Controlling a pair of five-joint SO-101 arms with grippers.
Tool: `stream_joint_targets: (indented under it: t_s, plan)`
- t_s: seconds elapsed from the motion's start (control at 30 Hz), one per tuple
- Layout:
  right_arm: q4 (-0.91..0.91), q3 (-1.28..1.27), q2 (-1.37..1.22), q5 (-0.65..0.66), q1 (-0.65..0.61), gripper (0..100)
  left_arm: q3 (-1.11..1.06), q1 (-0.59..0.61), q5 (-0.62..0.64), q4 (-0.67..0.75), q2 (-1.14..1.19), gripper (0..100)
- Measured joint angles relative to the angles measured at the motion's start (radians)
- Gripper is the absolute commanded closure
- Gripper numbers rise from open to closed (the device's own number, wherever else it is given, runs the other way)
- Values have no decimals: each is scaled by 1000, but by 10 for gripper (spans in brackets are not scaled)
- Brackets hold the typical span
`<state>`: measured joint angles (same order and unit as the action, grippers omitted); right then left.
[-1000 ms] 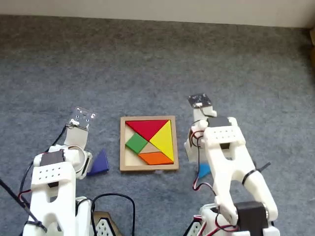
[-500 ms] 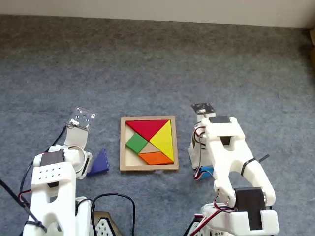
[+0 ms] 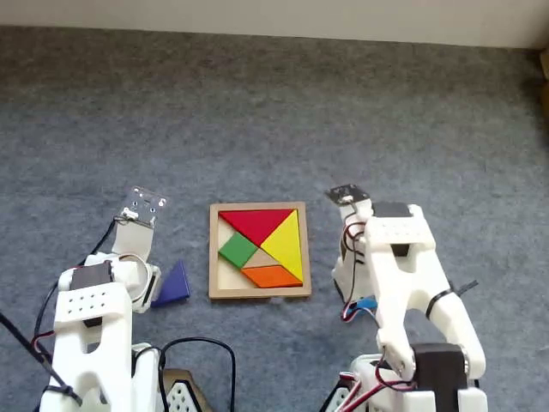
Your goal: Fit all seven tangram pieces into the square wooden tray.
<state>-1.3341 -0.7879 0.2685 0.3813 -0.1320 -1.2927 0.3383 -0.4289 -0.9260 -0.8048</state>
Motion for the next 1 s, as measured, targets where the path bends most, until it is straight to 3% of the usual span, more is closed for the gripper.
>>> stream_joint_targets:
  t_s: [0.1,0.27,0.63,1.0]
  plan:
    - [-2,-2,35,8,2,843,0,0,0,0,0,825]
    - [-84,-2,40,137,32,998,0,0,0,0,0,825]
    - [-95,-97,41,348,163,988,0,0,0,0,0,825]
    - [261,-258,41,370,172,988,0,0,0,0,0,825]
